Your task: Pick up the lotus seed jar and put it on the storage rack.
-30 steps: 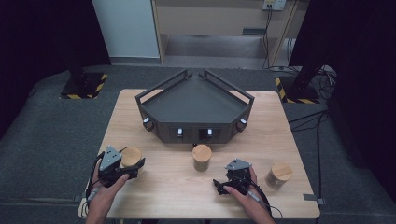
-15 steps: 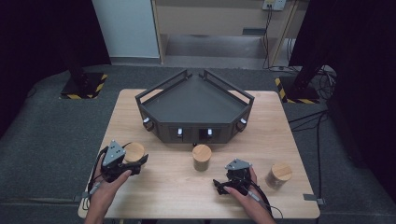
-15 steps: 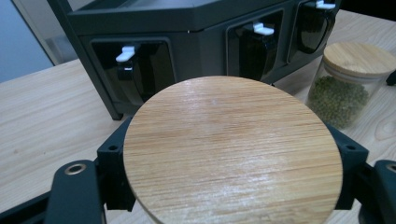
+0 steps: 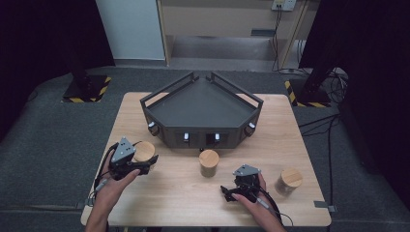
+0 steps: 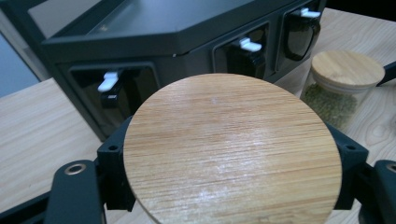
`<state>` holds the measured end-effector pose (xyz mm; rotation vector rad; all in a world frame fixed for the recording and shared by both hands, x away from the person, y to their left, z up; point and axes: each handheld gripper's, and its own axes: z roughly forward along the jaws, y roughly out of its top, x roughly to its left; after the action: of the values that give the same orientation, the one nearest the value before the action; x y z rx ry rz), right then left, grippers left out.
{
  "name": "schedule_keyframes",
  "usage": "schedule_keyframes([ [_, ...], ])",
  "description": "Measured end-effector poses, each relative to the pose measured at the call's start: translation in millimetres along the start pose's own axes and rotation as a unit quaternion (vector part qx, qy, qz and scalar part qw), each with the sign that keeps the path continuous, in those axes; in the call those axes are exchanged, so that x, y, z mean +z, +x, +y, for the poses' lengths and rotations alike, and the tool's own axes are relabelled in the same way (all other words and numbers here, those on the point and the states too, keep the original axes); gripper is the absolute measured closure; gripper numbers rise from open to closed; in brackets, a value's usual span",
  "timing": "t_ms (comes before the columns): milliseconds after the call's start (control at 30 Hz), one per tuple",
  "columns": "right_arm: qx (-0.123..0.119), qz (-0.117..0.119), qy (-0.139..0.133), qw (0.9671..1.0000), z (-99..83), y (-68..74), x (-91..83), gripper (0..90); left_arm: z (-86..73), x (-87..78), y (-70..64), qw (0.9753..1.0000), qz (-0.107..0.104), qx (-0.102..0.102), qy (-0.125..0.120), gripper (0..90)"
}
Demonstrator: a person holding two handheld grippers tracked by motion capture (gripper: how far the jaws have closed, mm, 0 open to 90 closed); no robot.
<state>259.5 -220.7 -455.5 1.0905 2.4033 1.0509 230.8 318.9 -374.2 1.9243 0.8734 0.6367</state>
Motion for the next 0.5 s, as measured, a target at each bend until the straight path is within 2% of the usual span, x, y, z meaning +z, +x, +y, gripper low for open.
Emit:
schedule_keyframes([
  [233,0.000,0.000,0.000,1.0000,0.0,0.0,0.0,0.5,9.6,8.5,5.6,0.9999,-0.015,-0.001,-0.003,23.8],
  [500,0.000,0.000,0.000,1.0000,0.0,0.0,0.0,0.5,18.8,13.9,8.7,0.9998,-0.018,-0.004,-0.005,23.7],
])
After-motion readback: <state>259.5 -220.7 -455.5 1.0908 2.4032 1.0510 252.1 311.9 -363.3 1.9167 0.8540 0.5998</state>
